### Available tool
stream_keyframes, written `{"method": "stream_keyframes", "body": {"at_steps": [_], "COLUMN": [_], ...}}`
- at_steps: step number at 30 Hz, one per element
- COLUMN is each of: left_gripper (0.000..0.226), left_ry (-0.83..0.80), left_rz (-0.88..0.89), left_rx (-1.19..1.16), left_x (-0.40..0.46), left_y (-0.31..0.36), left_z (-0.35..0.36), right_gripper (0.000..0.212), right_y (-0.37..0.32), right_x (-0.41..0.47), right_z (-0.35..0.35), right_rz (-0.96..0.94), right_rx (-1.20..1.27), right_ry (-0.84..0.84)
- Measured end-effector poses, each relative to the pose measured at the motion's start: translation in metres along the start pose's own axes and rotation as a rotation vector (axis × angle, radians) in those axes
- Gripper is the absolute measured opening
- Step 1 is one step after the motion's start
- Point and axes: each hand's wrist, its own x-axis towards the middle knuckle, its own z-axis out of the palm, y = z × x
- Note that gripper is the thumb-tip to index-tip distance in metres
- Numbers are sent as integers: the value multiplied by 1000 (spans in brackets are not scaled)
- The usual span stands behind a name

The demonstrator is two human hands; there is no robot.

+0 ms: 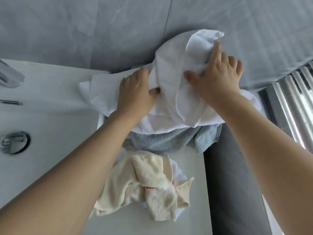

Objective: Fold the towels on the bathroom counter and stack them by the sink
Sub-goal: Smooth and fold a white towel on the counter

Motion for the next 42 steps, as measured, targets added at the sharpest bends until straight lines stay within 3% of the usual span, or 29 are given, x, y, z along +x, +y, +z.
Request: {"method": "stream_keyframes", "body": {"at_steps": [5, 9, 11, 13, 17, 21, 28, 30, 32, 34, 36, 39, 42], "left_gripper": [12, 11, 16, 21, 31, 29, 22, 18, 16, 28, 47, 68, 56], "left_ry": [175, 252, 265, 250, 133, -106, -529, -531, -365, -199, -138, -224, -194], "left_rz": [16, 16, -27, -100, -216, -408, -746, -633, -370, -58, 152, 203, 401], "left_rx": [-307, -621, -738, -841, -953, -927, -777, -550, -233, -64, 159, 385, 386], "left_x": [-20, -46, -63, -83, -127, -172, -243, -260, -266, -256, -235, -206, -211], "left_y": [11, 29, 35, 38, 43, 38, 19, 14, 12, 12, 9, -3, -15], "left_z": [-19, -43, -57, -68, -76, -64, -23, -13, -9, -10, -7, -4, 8], "right_gripper": [29, 29, 37, 41, 41, 34, 28, 29, 26, 19, 27, 42, 20], "right_y": [0, -2, -3, -4, 0, 15, 52, 60, 66, 66, 63, 54, 48], "right_x": [-9, -40, -62, -87, -135, -175, -237, -251, -262, -270, -274, -279, -287], "right_z": [-11, -43, -62, -75, -77, -61, 7, 20, 31, 39, 45, 54, 65], "right_rz": [-110, -164, -121, -89, -64, 47, 271, 274, 274, 316, 346, 343, 411], "right_rx": [88, 408, 670, 851, 951, 889, 471, 370, 315, 337, 373, 348, 280], "right_ry": [216, 326, 226, 22, -288, -486, -816, -753, -601, -462, -389, -400, -494]}}
